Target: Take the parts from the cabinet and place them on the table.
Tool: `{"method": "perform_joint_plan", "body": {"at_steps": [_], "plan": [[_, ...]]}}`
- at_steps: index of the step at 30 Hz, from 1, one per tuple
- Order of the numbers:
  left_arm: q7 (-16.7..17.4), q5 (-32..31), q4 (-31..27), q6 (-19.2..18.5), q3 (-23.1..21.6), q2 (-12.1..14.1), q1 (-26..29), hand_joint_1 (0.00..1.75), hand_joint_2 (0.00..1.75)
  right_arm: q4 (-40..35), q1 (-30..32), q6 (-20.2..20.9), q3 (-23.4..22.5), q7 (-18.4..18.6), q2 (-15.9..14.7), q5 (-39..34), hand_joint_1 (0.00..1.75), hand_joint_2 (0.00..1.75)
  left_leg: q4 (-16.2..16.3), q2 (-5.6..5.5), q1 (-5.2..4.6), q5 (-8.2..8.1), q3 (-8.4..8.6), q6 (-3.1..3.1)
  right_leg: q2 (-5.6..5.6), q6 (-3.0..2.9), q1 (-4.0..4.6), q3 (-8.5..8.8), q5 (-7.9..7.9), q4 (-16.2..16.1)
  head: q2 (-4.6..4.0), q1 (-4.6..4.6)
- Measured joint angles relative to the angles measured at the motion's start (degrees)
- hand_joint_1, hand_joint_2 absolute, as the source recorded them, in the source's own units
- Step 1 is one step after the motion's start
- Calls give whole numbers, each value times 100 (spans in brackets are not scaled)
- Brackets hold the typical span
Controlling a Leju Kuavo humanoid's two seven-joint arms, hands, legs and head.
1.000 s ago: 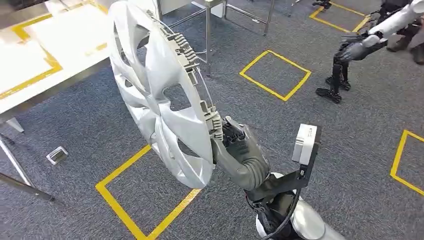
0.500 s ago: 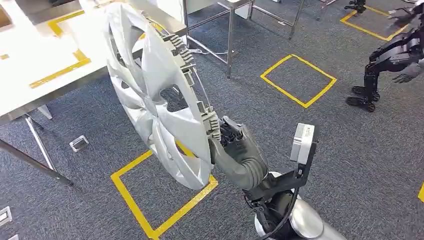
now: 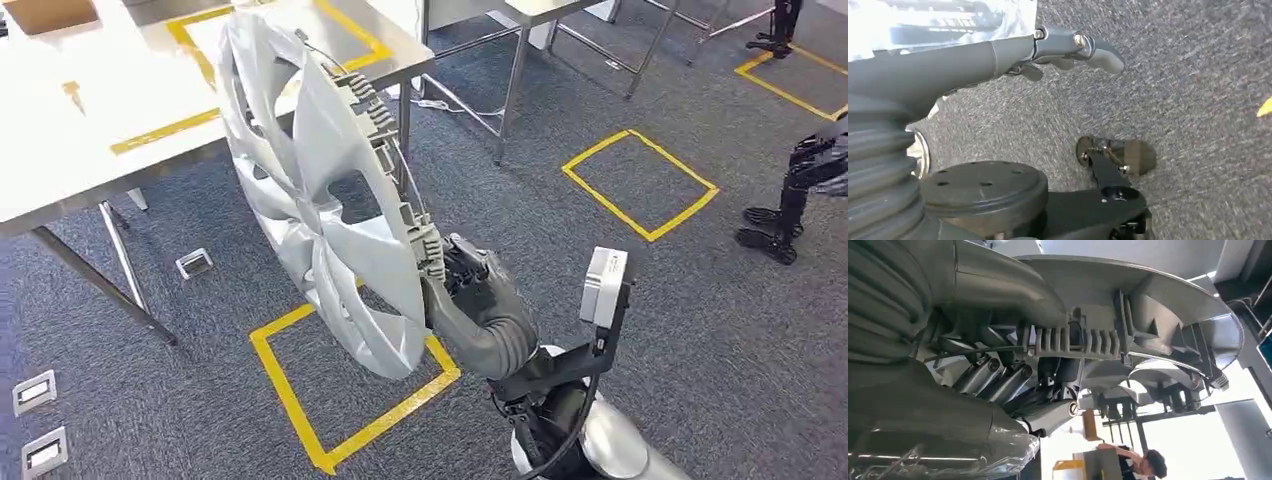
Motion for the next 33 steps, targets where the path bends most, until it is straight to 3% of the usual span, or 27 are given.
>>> {"method": "perform_joint_plan", "body": {"at_steps": [1,2,3,4,12,33], "plan": [[9,0,0,0,-13,-4,-1,0,175,5,-1,-7,-2,2,0,0,175,175,4,-24,2,-14,8,-12,53,-41,19,212,265,-537,0,0],[9,0,0,0,-22,-7,0,0,175,13,-3,-11,-2,2,0,0,175,175,9,-33,-18,-21,-19,-41,130,-54,40,291,194,-671,0,-11],[15,0,0,0,-26,-7,2,0,175,15,-9,-24,0,2,7,0,175,175,28,-56,-5,-12,-55,-76,116,-53,42,308,188,-796,0,0],[22,0,0,-5,-33,-4,8,0,175,18,3,-33,-2,2,13,0,175,175,48,-55,-10,-45,-67,-66,119,-26,48,297,197,-825,0,-2],[52,26,2,-28,-68,2,13,0,175,42,24,-83,-7,7,35,0,175,175,-35,-53,3,-23,0,-111,121,-79,57,323,160,-807,0,0],[109,118,2,-79,-68,2,13,0,175,114,18,-110,-2,13,48,0,175,175,-41,-51,-3,-26,0,-126,120,-80,52,337,158,-819,0,4]]}}
